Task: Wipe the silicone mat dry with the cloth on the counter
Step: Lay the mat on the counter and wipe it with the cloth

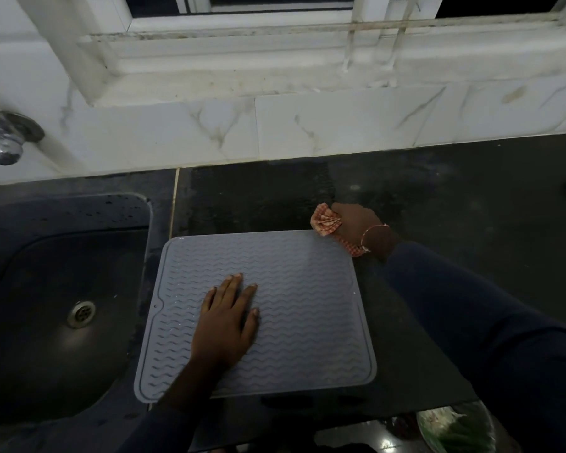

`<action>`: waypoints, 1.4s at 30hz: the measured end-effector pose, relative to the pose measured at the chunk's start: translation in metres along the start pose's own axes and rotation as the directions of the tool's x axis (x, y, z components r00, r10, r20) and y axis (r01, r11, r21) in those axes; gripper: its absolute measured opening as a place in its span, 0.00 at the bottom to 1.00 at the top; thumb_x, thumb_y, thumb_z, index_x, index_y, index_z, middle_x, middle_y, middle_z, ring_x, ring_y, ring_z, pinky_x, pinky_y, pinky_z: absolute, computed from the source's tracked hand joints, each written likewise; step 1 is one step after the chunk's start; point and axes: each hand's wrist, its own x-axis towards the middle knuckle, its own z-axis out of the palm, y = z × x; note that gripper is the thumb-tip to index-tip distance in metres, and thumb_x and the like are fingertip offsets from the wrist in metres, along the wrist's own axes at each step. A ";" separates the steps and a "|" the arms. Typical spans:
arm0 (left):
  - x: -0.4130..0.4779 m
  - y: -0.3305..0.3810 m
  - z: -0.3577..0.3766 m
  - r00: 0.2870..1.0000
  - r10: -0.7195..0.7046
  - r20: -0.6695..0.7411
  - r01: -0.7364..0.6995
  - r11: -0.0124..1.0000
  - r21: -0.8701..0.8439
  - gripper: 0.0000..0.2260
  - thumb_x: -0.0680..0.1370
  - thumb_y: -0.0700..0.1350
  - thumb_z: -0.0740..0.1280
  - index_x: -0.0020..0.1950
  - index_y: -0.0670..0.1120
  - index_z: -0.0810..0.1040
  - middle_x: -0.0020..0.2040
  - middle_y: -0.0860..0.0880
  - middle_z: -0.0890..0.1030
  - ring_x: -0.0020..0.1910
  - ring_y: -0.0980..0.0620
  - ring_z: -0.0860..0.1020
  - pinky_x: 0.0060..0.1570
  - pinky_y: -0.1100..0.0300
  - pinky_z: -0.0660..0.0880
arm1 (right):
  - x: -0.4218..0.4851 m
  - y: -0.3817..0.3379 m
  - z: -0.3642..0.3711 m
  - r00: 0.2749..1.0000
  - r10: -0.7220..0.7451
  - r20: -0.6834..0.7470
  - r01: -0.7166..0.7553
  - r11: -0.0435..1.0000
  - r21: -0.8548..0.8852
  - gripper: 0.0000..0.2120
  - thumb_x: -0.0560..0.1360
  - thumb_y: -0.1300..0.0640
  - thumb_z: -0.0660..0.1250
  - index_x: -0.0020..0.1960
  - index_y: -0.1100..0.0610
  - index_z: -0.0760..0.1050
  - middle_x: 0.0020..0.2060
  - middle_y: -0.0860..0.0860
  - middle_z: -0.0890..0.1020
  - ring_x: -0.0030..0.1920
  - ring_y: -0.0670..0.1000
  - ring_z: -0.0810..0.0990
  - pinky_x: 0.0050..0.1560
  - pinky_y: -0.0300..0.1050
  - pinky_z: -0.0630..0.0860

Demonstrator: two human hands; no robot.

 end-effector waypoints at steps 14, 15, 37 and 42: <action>0.018 0.039 -0.011 0.985 -0.147 -0.086 0.116 0.950 -0.289 0.27 0.77 0.59 0.58 0.71 0.46 0.70 0.69 0.45 0.73 0.68 0.48 0.69 0.70 0.49 0.61 | -0.042 0.030 -0.021 0.952 0.261 0.162 -0.268 0.448 0.853 0.12 0.79 0.60 0.64 0.61 0.54 0.77 0.56 0.55 0.82 0.55 0.55 0.81 0.51 0.50 0.77; 0.026 0.058 -0.018 0.979 -0.196 -0.052 0.157 0.896 -0.415 0.26 0.78 0.58 0.61 0.71 0.46 0.70 0.68 0.47 0.74 0.66 0.51 0.71 0.68 0.52 0.64 | -0.049 0.029 -0.022 0.952 0.248 0.179 -0.246 0.270 0.931 0.15 0.79 0.64 0.64 0.63 0.53 0.75 0.57 0.55 0.82 0.55 0.55 0.81 0.47 0.51 0.79; 0.121 0.159 -0.095 0.817 0.106 0.567 0.390 0.623 -0.678 0.06 0.75 0.43 0.72 0.50 0.45 0.81 0.39 0.45 0.84 0.31 0.54 0.78 0.30 0.63 0.74 | -0.150 -0.011 0.022 0.962 -0.179 -0.207 0.270 0.757 0.595 0.43 0.70 0.50 0.75 0.75 0.44 0.52 0.69 0.44 0.69 0.67 0.43 0.71 0.67 0.40 0.70; 0.134 0.163 -0.065 0.729 -0.184 0.659 0.646 0.505 -0.573 0.06 0.77 0.46 0.69 0.46 0.44 0.80 0.33 0.48 0.83 0.29 0.57 0.78 0.29 0.64 0.75 | -0.143 -0.008 0.038 0.971 0.030 -0.238 0.143 0.723 0.676 0.22 0.76 0.58 0.69 0.68 0.53 0.68 0.58 0.49 0.79 0.56 0.45 0.79 0.55 0.33 0.74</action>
